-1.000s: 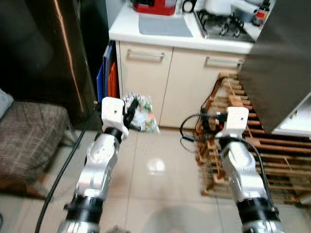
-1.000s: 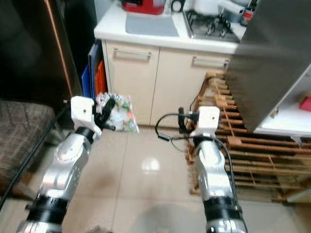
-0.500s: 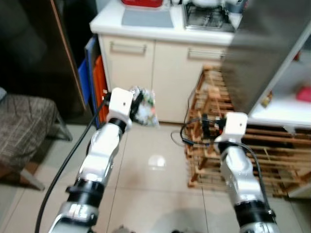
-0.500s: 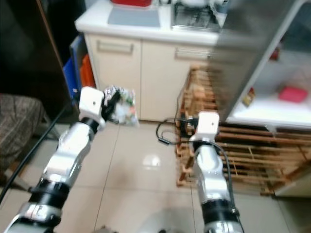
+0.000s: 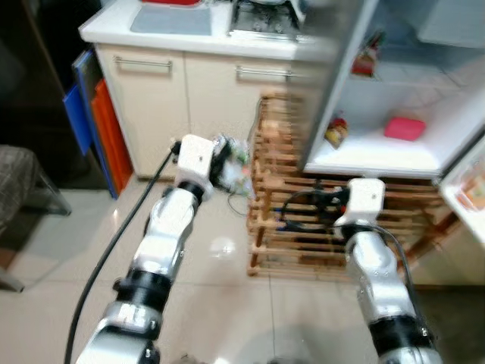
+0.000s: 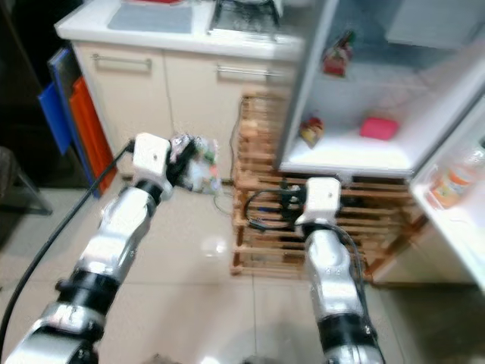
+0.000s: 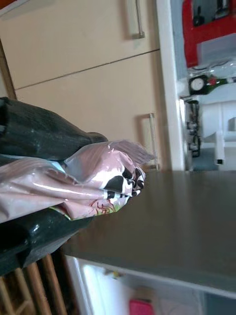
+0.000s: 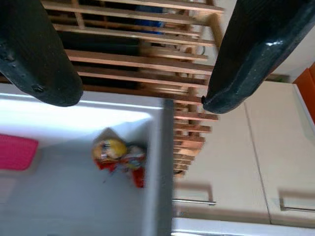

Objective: Restocking fridge

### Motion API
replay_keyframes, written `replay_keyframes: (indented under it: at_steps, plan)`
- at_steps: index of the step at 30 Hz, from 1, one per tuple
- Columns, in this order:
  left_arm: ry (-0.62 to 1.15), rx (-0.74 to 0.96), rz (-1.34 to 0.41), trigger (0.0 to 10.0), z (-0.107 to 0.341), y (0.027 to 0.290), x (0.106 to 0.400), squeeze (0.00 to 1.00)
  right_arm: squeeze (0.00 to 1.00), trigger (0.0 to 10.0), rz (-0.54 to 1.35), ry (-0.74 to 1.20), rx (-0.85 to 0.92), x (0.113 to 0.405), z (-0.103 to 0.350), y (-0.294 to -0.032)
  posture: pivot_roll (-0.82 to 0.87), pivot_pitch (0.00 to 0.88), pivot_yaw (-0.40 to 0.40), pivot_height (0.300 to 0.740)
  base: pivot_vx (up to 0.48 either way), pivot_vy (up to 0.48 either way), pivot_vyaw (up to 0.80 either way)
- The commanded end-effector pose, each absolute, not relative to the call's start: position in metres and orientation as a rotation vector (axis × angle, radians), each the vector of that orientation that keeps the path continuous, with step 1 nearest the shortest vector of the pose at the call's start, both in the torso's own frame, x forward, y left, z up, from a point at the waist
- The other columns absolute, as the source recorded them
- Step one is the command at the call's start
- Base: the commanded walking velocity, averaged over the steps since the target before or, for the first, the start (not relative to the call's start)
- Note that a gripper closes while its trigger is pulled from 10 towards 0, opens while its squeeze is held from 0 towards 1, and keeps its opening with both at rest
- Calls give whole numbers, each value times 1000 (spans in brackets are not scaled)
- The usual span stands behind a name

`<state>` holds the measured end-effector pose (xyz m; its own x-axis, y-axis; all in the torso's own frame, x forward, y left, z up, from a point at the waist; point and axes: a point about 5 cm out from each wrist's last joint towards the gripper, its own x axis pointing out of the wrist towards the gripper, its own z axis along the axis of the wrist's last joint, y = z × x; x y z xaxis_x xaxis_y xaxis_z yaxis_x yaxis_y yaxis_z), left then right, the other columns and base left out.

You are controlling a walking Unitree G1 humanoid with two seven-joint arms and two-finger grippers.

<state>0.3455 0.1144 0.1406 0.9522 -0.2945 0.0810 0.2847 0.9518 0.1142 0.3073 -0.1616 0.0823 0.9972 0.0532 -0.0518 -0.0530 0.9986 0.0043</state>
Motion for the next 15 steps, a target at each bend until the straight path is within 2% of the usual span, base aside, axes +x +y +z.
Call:
replay_keyframes:
  at_steps: [1, 6, 15]
  plan:
    - [-138, 97, -316, 10000, 149, 105, 349, 0, 0, 10000, 28, 65, -14, 307, 80, -172, -48, 0, -13, 740, 0, -458, 0]
    - [-147, 54, -271, 10000, 153, 116, 355, 0, 0, 10000, -52, 72, -70, 305, 76, -194, -53, 0, 3, 740, 0, -448, 0]
    - [-152, 56, -241, 10000, 154, 127, 358, 0, 0, 10000, -218, 74, -145, 297, 79, -225, -63, 0, 10, 740, 0, 0, 0]
